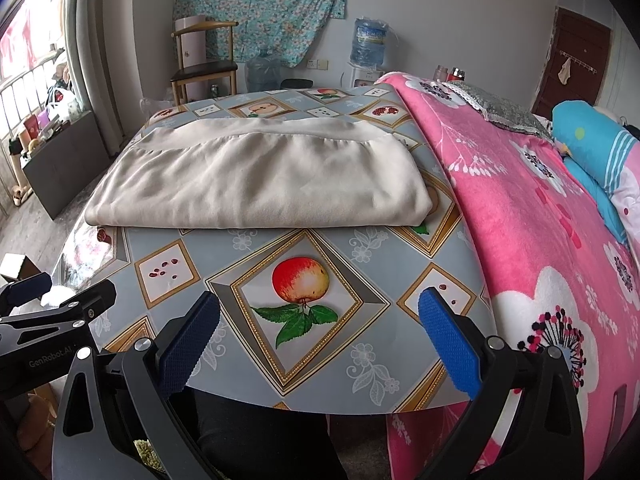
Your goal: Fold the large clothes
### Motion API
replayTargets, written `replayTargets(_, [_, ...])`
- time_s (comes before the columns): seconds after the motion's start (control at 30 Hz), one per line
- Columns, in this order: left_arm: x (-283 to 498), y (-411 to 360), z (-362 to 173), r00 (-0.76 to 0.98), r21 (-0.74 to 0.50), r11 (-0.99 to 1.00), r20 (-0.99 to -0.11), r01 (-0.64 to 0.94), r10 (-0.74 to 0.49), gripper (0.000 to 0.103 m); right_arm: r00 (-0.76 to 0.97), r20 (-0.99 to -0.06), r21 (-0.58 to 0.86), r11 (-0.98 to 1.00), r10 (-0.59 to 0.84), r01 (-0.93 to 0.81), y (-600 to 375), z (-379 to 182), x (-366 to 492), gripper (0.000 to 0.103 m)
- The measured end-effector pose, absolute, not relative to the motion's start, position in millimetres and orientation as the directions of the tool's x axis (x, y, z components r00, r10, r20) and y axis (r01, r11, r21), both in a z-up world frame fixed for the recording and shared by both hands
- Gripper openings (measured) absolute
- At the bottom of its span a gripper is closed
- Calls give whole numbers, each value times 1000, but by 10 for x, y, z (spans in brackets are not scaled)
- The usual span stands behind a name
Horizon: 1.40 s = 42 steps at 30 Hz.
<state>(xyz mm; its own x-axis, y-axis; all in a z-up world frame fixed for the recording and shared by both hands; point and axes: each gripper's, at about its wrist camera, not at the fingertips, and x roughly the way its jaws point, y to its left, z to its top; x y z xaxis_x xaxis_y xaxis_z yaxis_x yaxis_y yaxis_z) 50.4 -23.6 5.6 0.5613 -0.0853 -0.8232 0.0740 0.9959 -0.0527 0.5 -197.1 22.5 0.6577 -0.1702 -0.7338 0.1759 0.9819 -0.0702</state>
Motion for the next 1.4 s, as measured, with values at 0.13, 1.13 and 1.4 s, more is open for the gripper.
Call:
replayTargets(0.13, [509, -233, 57, 562, -53, 996, -823, 74, -86, 95, 657, -735, -69, 982, -170, 177, -1975, 223, 3, 97])
replayTargets(1.13, [504, -235, 60, 561, -55, 996, -823, 73, -86, 95, 655, -735, -75, 981, -177, 181, -1985, 195, -6, 97])
replayTargets(1.4, [510, -230, 61, 561, -55, 996, -823, 74, -87, 95, 655, -735, -76, 981, -176, 179, -1985, 195, -7, 97])
